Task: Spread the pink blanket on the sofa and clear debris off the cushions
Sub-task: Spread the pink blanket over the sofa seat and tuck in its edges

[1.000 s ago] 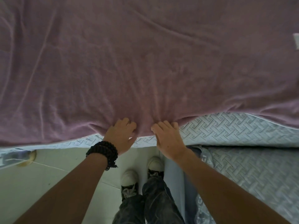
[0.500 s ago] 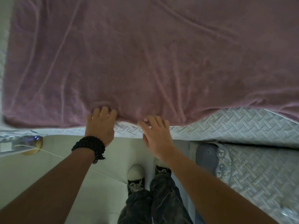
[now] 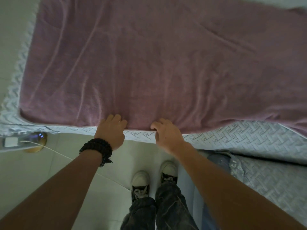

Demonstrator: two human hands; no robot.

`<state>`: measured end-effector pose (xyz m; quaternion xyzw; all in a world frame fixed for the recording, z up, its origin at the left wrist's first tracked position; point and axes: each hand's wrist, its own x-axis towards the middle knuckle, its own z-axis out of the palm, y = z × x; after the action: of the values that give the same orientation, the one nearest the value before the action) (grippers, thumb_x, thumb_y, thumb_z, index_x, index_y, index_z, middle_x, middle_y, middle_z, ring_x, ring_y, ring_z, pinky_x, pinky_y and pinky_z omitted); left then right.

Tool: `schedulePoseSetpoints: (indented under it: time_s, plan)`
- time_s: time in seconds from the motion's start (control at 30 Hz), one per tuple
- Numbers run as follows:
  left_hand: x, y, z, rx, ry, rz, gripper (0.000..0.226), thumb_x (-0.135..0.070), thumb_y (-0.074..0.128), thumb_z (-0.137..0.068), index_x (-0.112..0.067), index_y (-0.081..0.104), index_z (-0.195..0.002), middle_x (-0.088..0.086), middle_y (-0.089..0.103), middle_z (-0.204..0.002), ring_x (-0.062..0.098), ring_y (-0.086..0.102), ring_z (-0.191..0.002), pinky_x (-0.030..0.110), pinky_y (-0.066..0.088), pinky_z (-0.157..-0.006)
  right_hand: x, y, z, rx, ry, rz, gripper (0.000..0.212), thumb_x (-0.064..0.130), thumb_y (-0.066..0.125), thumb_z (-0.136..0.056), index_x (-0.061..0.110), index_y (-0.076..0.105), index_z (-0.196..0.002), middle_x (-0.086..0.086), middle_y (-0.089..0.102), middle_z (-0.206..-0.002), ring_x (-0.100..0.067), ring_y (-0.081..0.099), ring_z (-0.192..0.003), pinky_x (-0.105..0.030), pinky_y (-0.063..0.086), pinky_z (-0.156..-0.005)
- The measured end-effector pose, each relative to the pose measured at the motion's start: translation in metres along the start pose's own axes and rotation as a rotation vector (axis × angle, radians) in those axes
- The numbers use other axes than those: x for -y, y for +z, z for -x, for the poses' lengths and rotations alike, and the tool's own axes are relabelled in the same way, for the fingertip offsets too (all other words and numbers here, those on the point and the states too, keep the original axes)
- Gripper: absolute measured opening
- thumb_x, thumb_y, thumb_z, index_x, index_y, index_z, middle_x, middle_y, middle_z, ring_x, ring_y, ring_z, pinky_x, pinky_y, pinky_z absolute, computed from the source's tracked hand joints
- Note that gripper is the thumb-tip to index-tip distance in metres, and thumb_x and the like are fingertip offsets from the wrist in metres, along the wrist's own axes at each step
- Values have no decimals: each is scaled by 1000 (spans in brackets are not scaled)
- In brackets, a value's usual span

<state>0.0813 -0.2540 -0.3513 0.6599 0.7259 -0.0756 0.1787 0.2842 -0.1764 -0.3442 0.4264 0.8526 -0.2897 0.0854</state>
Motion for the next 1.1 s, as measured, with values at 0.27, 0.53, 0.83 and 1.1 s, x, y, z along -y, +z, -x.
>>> schedulePoseSetpoints:
  time_s: [0.27,0.53,0.83,1.1]
  plan:
    - [-97,-17,-22,-89,221,258,11,-12,64,-74,-10,56,-82,3,51,-76,23,50,-62,33,45,-53,-78,-46,64,-236,154,-150,12,-1,57,-84,4,65,-90,-9,59,-89,-23,52,-70,-34,45,-59]
    - [-267,-8,-67,-33,564,361,25,-25,60,-85,-8,67,-102,6,67,-86,25,62,-79,39,54,-67,-204,-69,133,-354,481,-160,15,3,58,-85,3,66,-97,-11,63,-93,-27,58,-85,-41,51,-73]
    - [-360,-18,-133,-22,462,62,51,-19,60,-75,-13,51,-125,9,56,-120,29,53,-104,46,47,-83,-289,-109,116,-351,377,-73,30,15,57,-85,18,62,-114,0,60,-110,-22,51,-103,-34,25,-79]
    - [-351,-41,-181,-67,332,47,32,-23,60,-83,-14,53,-112,8,54,-106,28,49,-94,44,49,-78,-320,-143,71,-392,239,1,36,8,63,-78,16,61,-113,-1,59,-116,-24,53,-111,-43,39,-92]
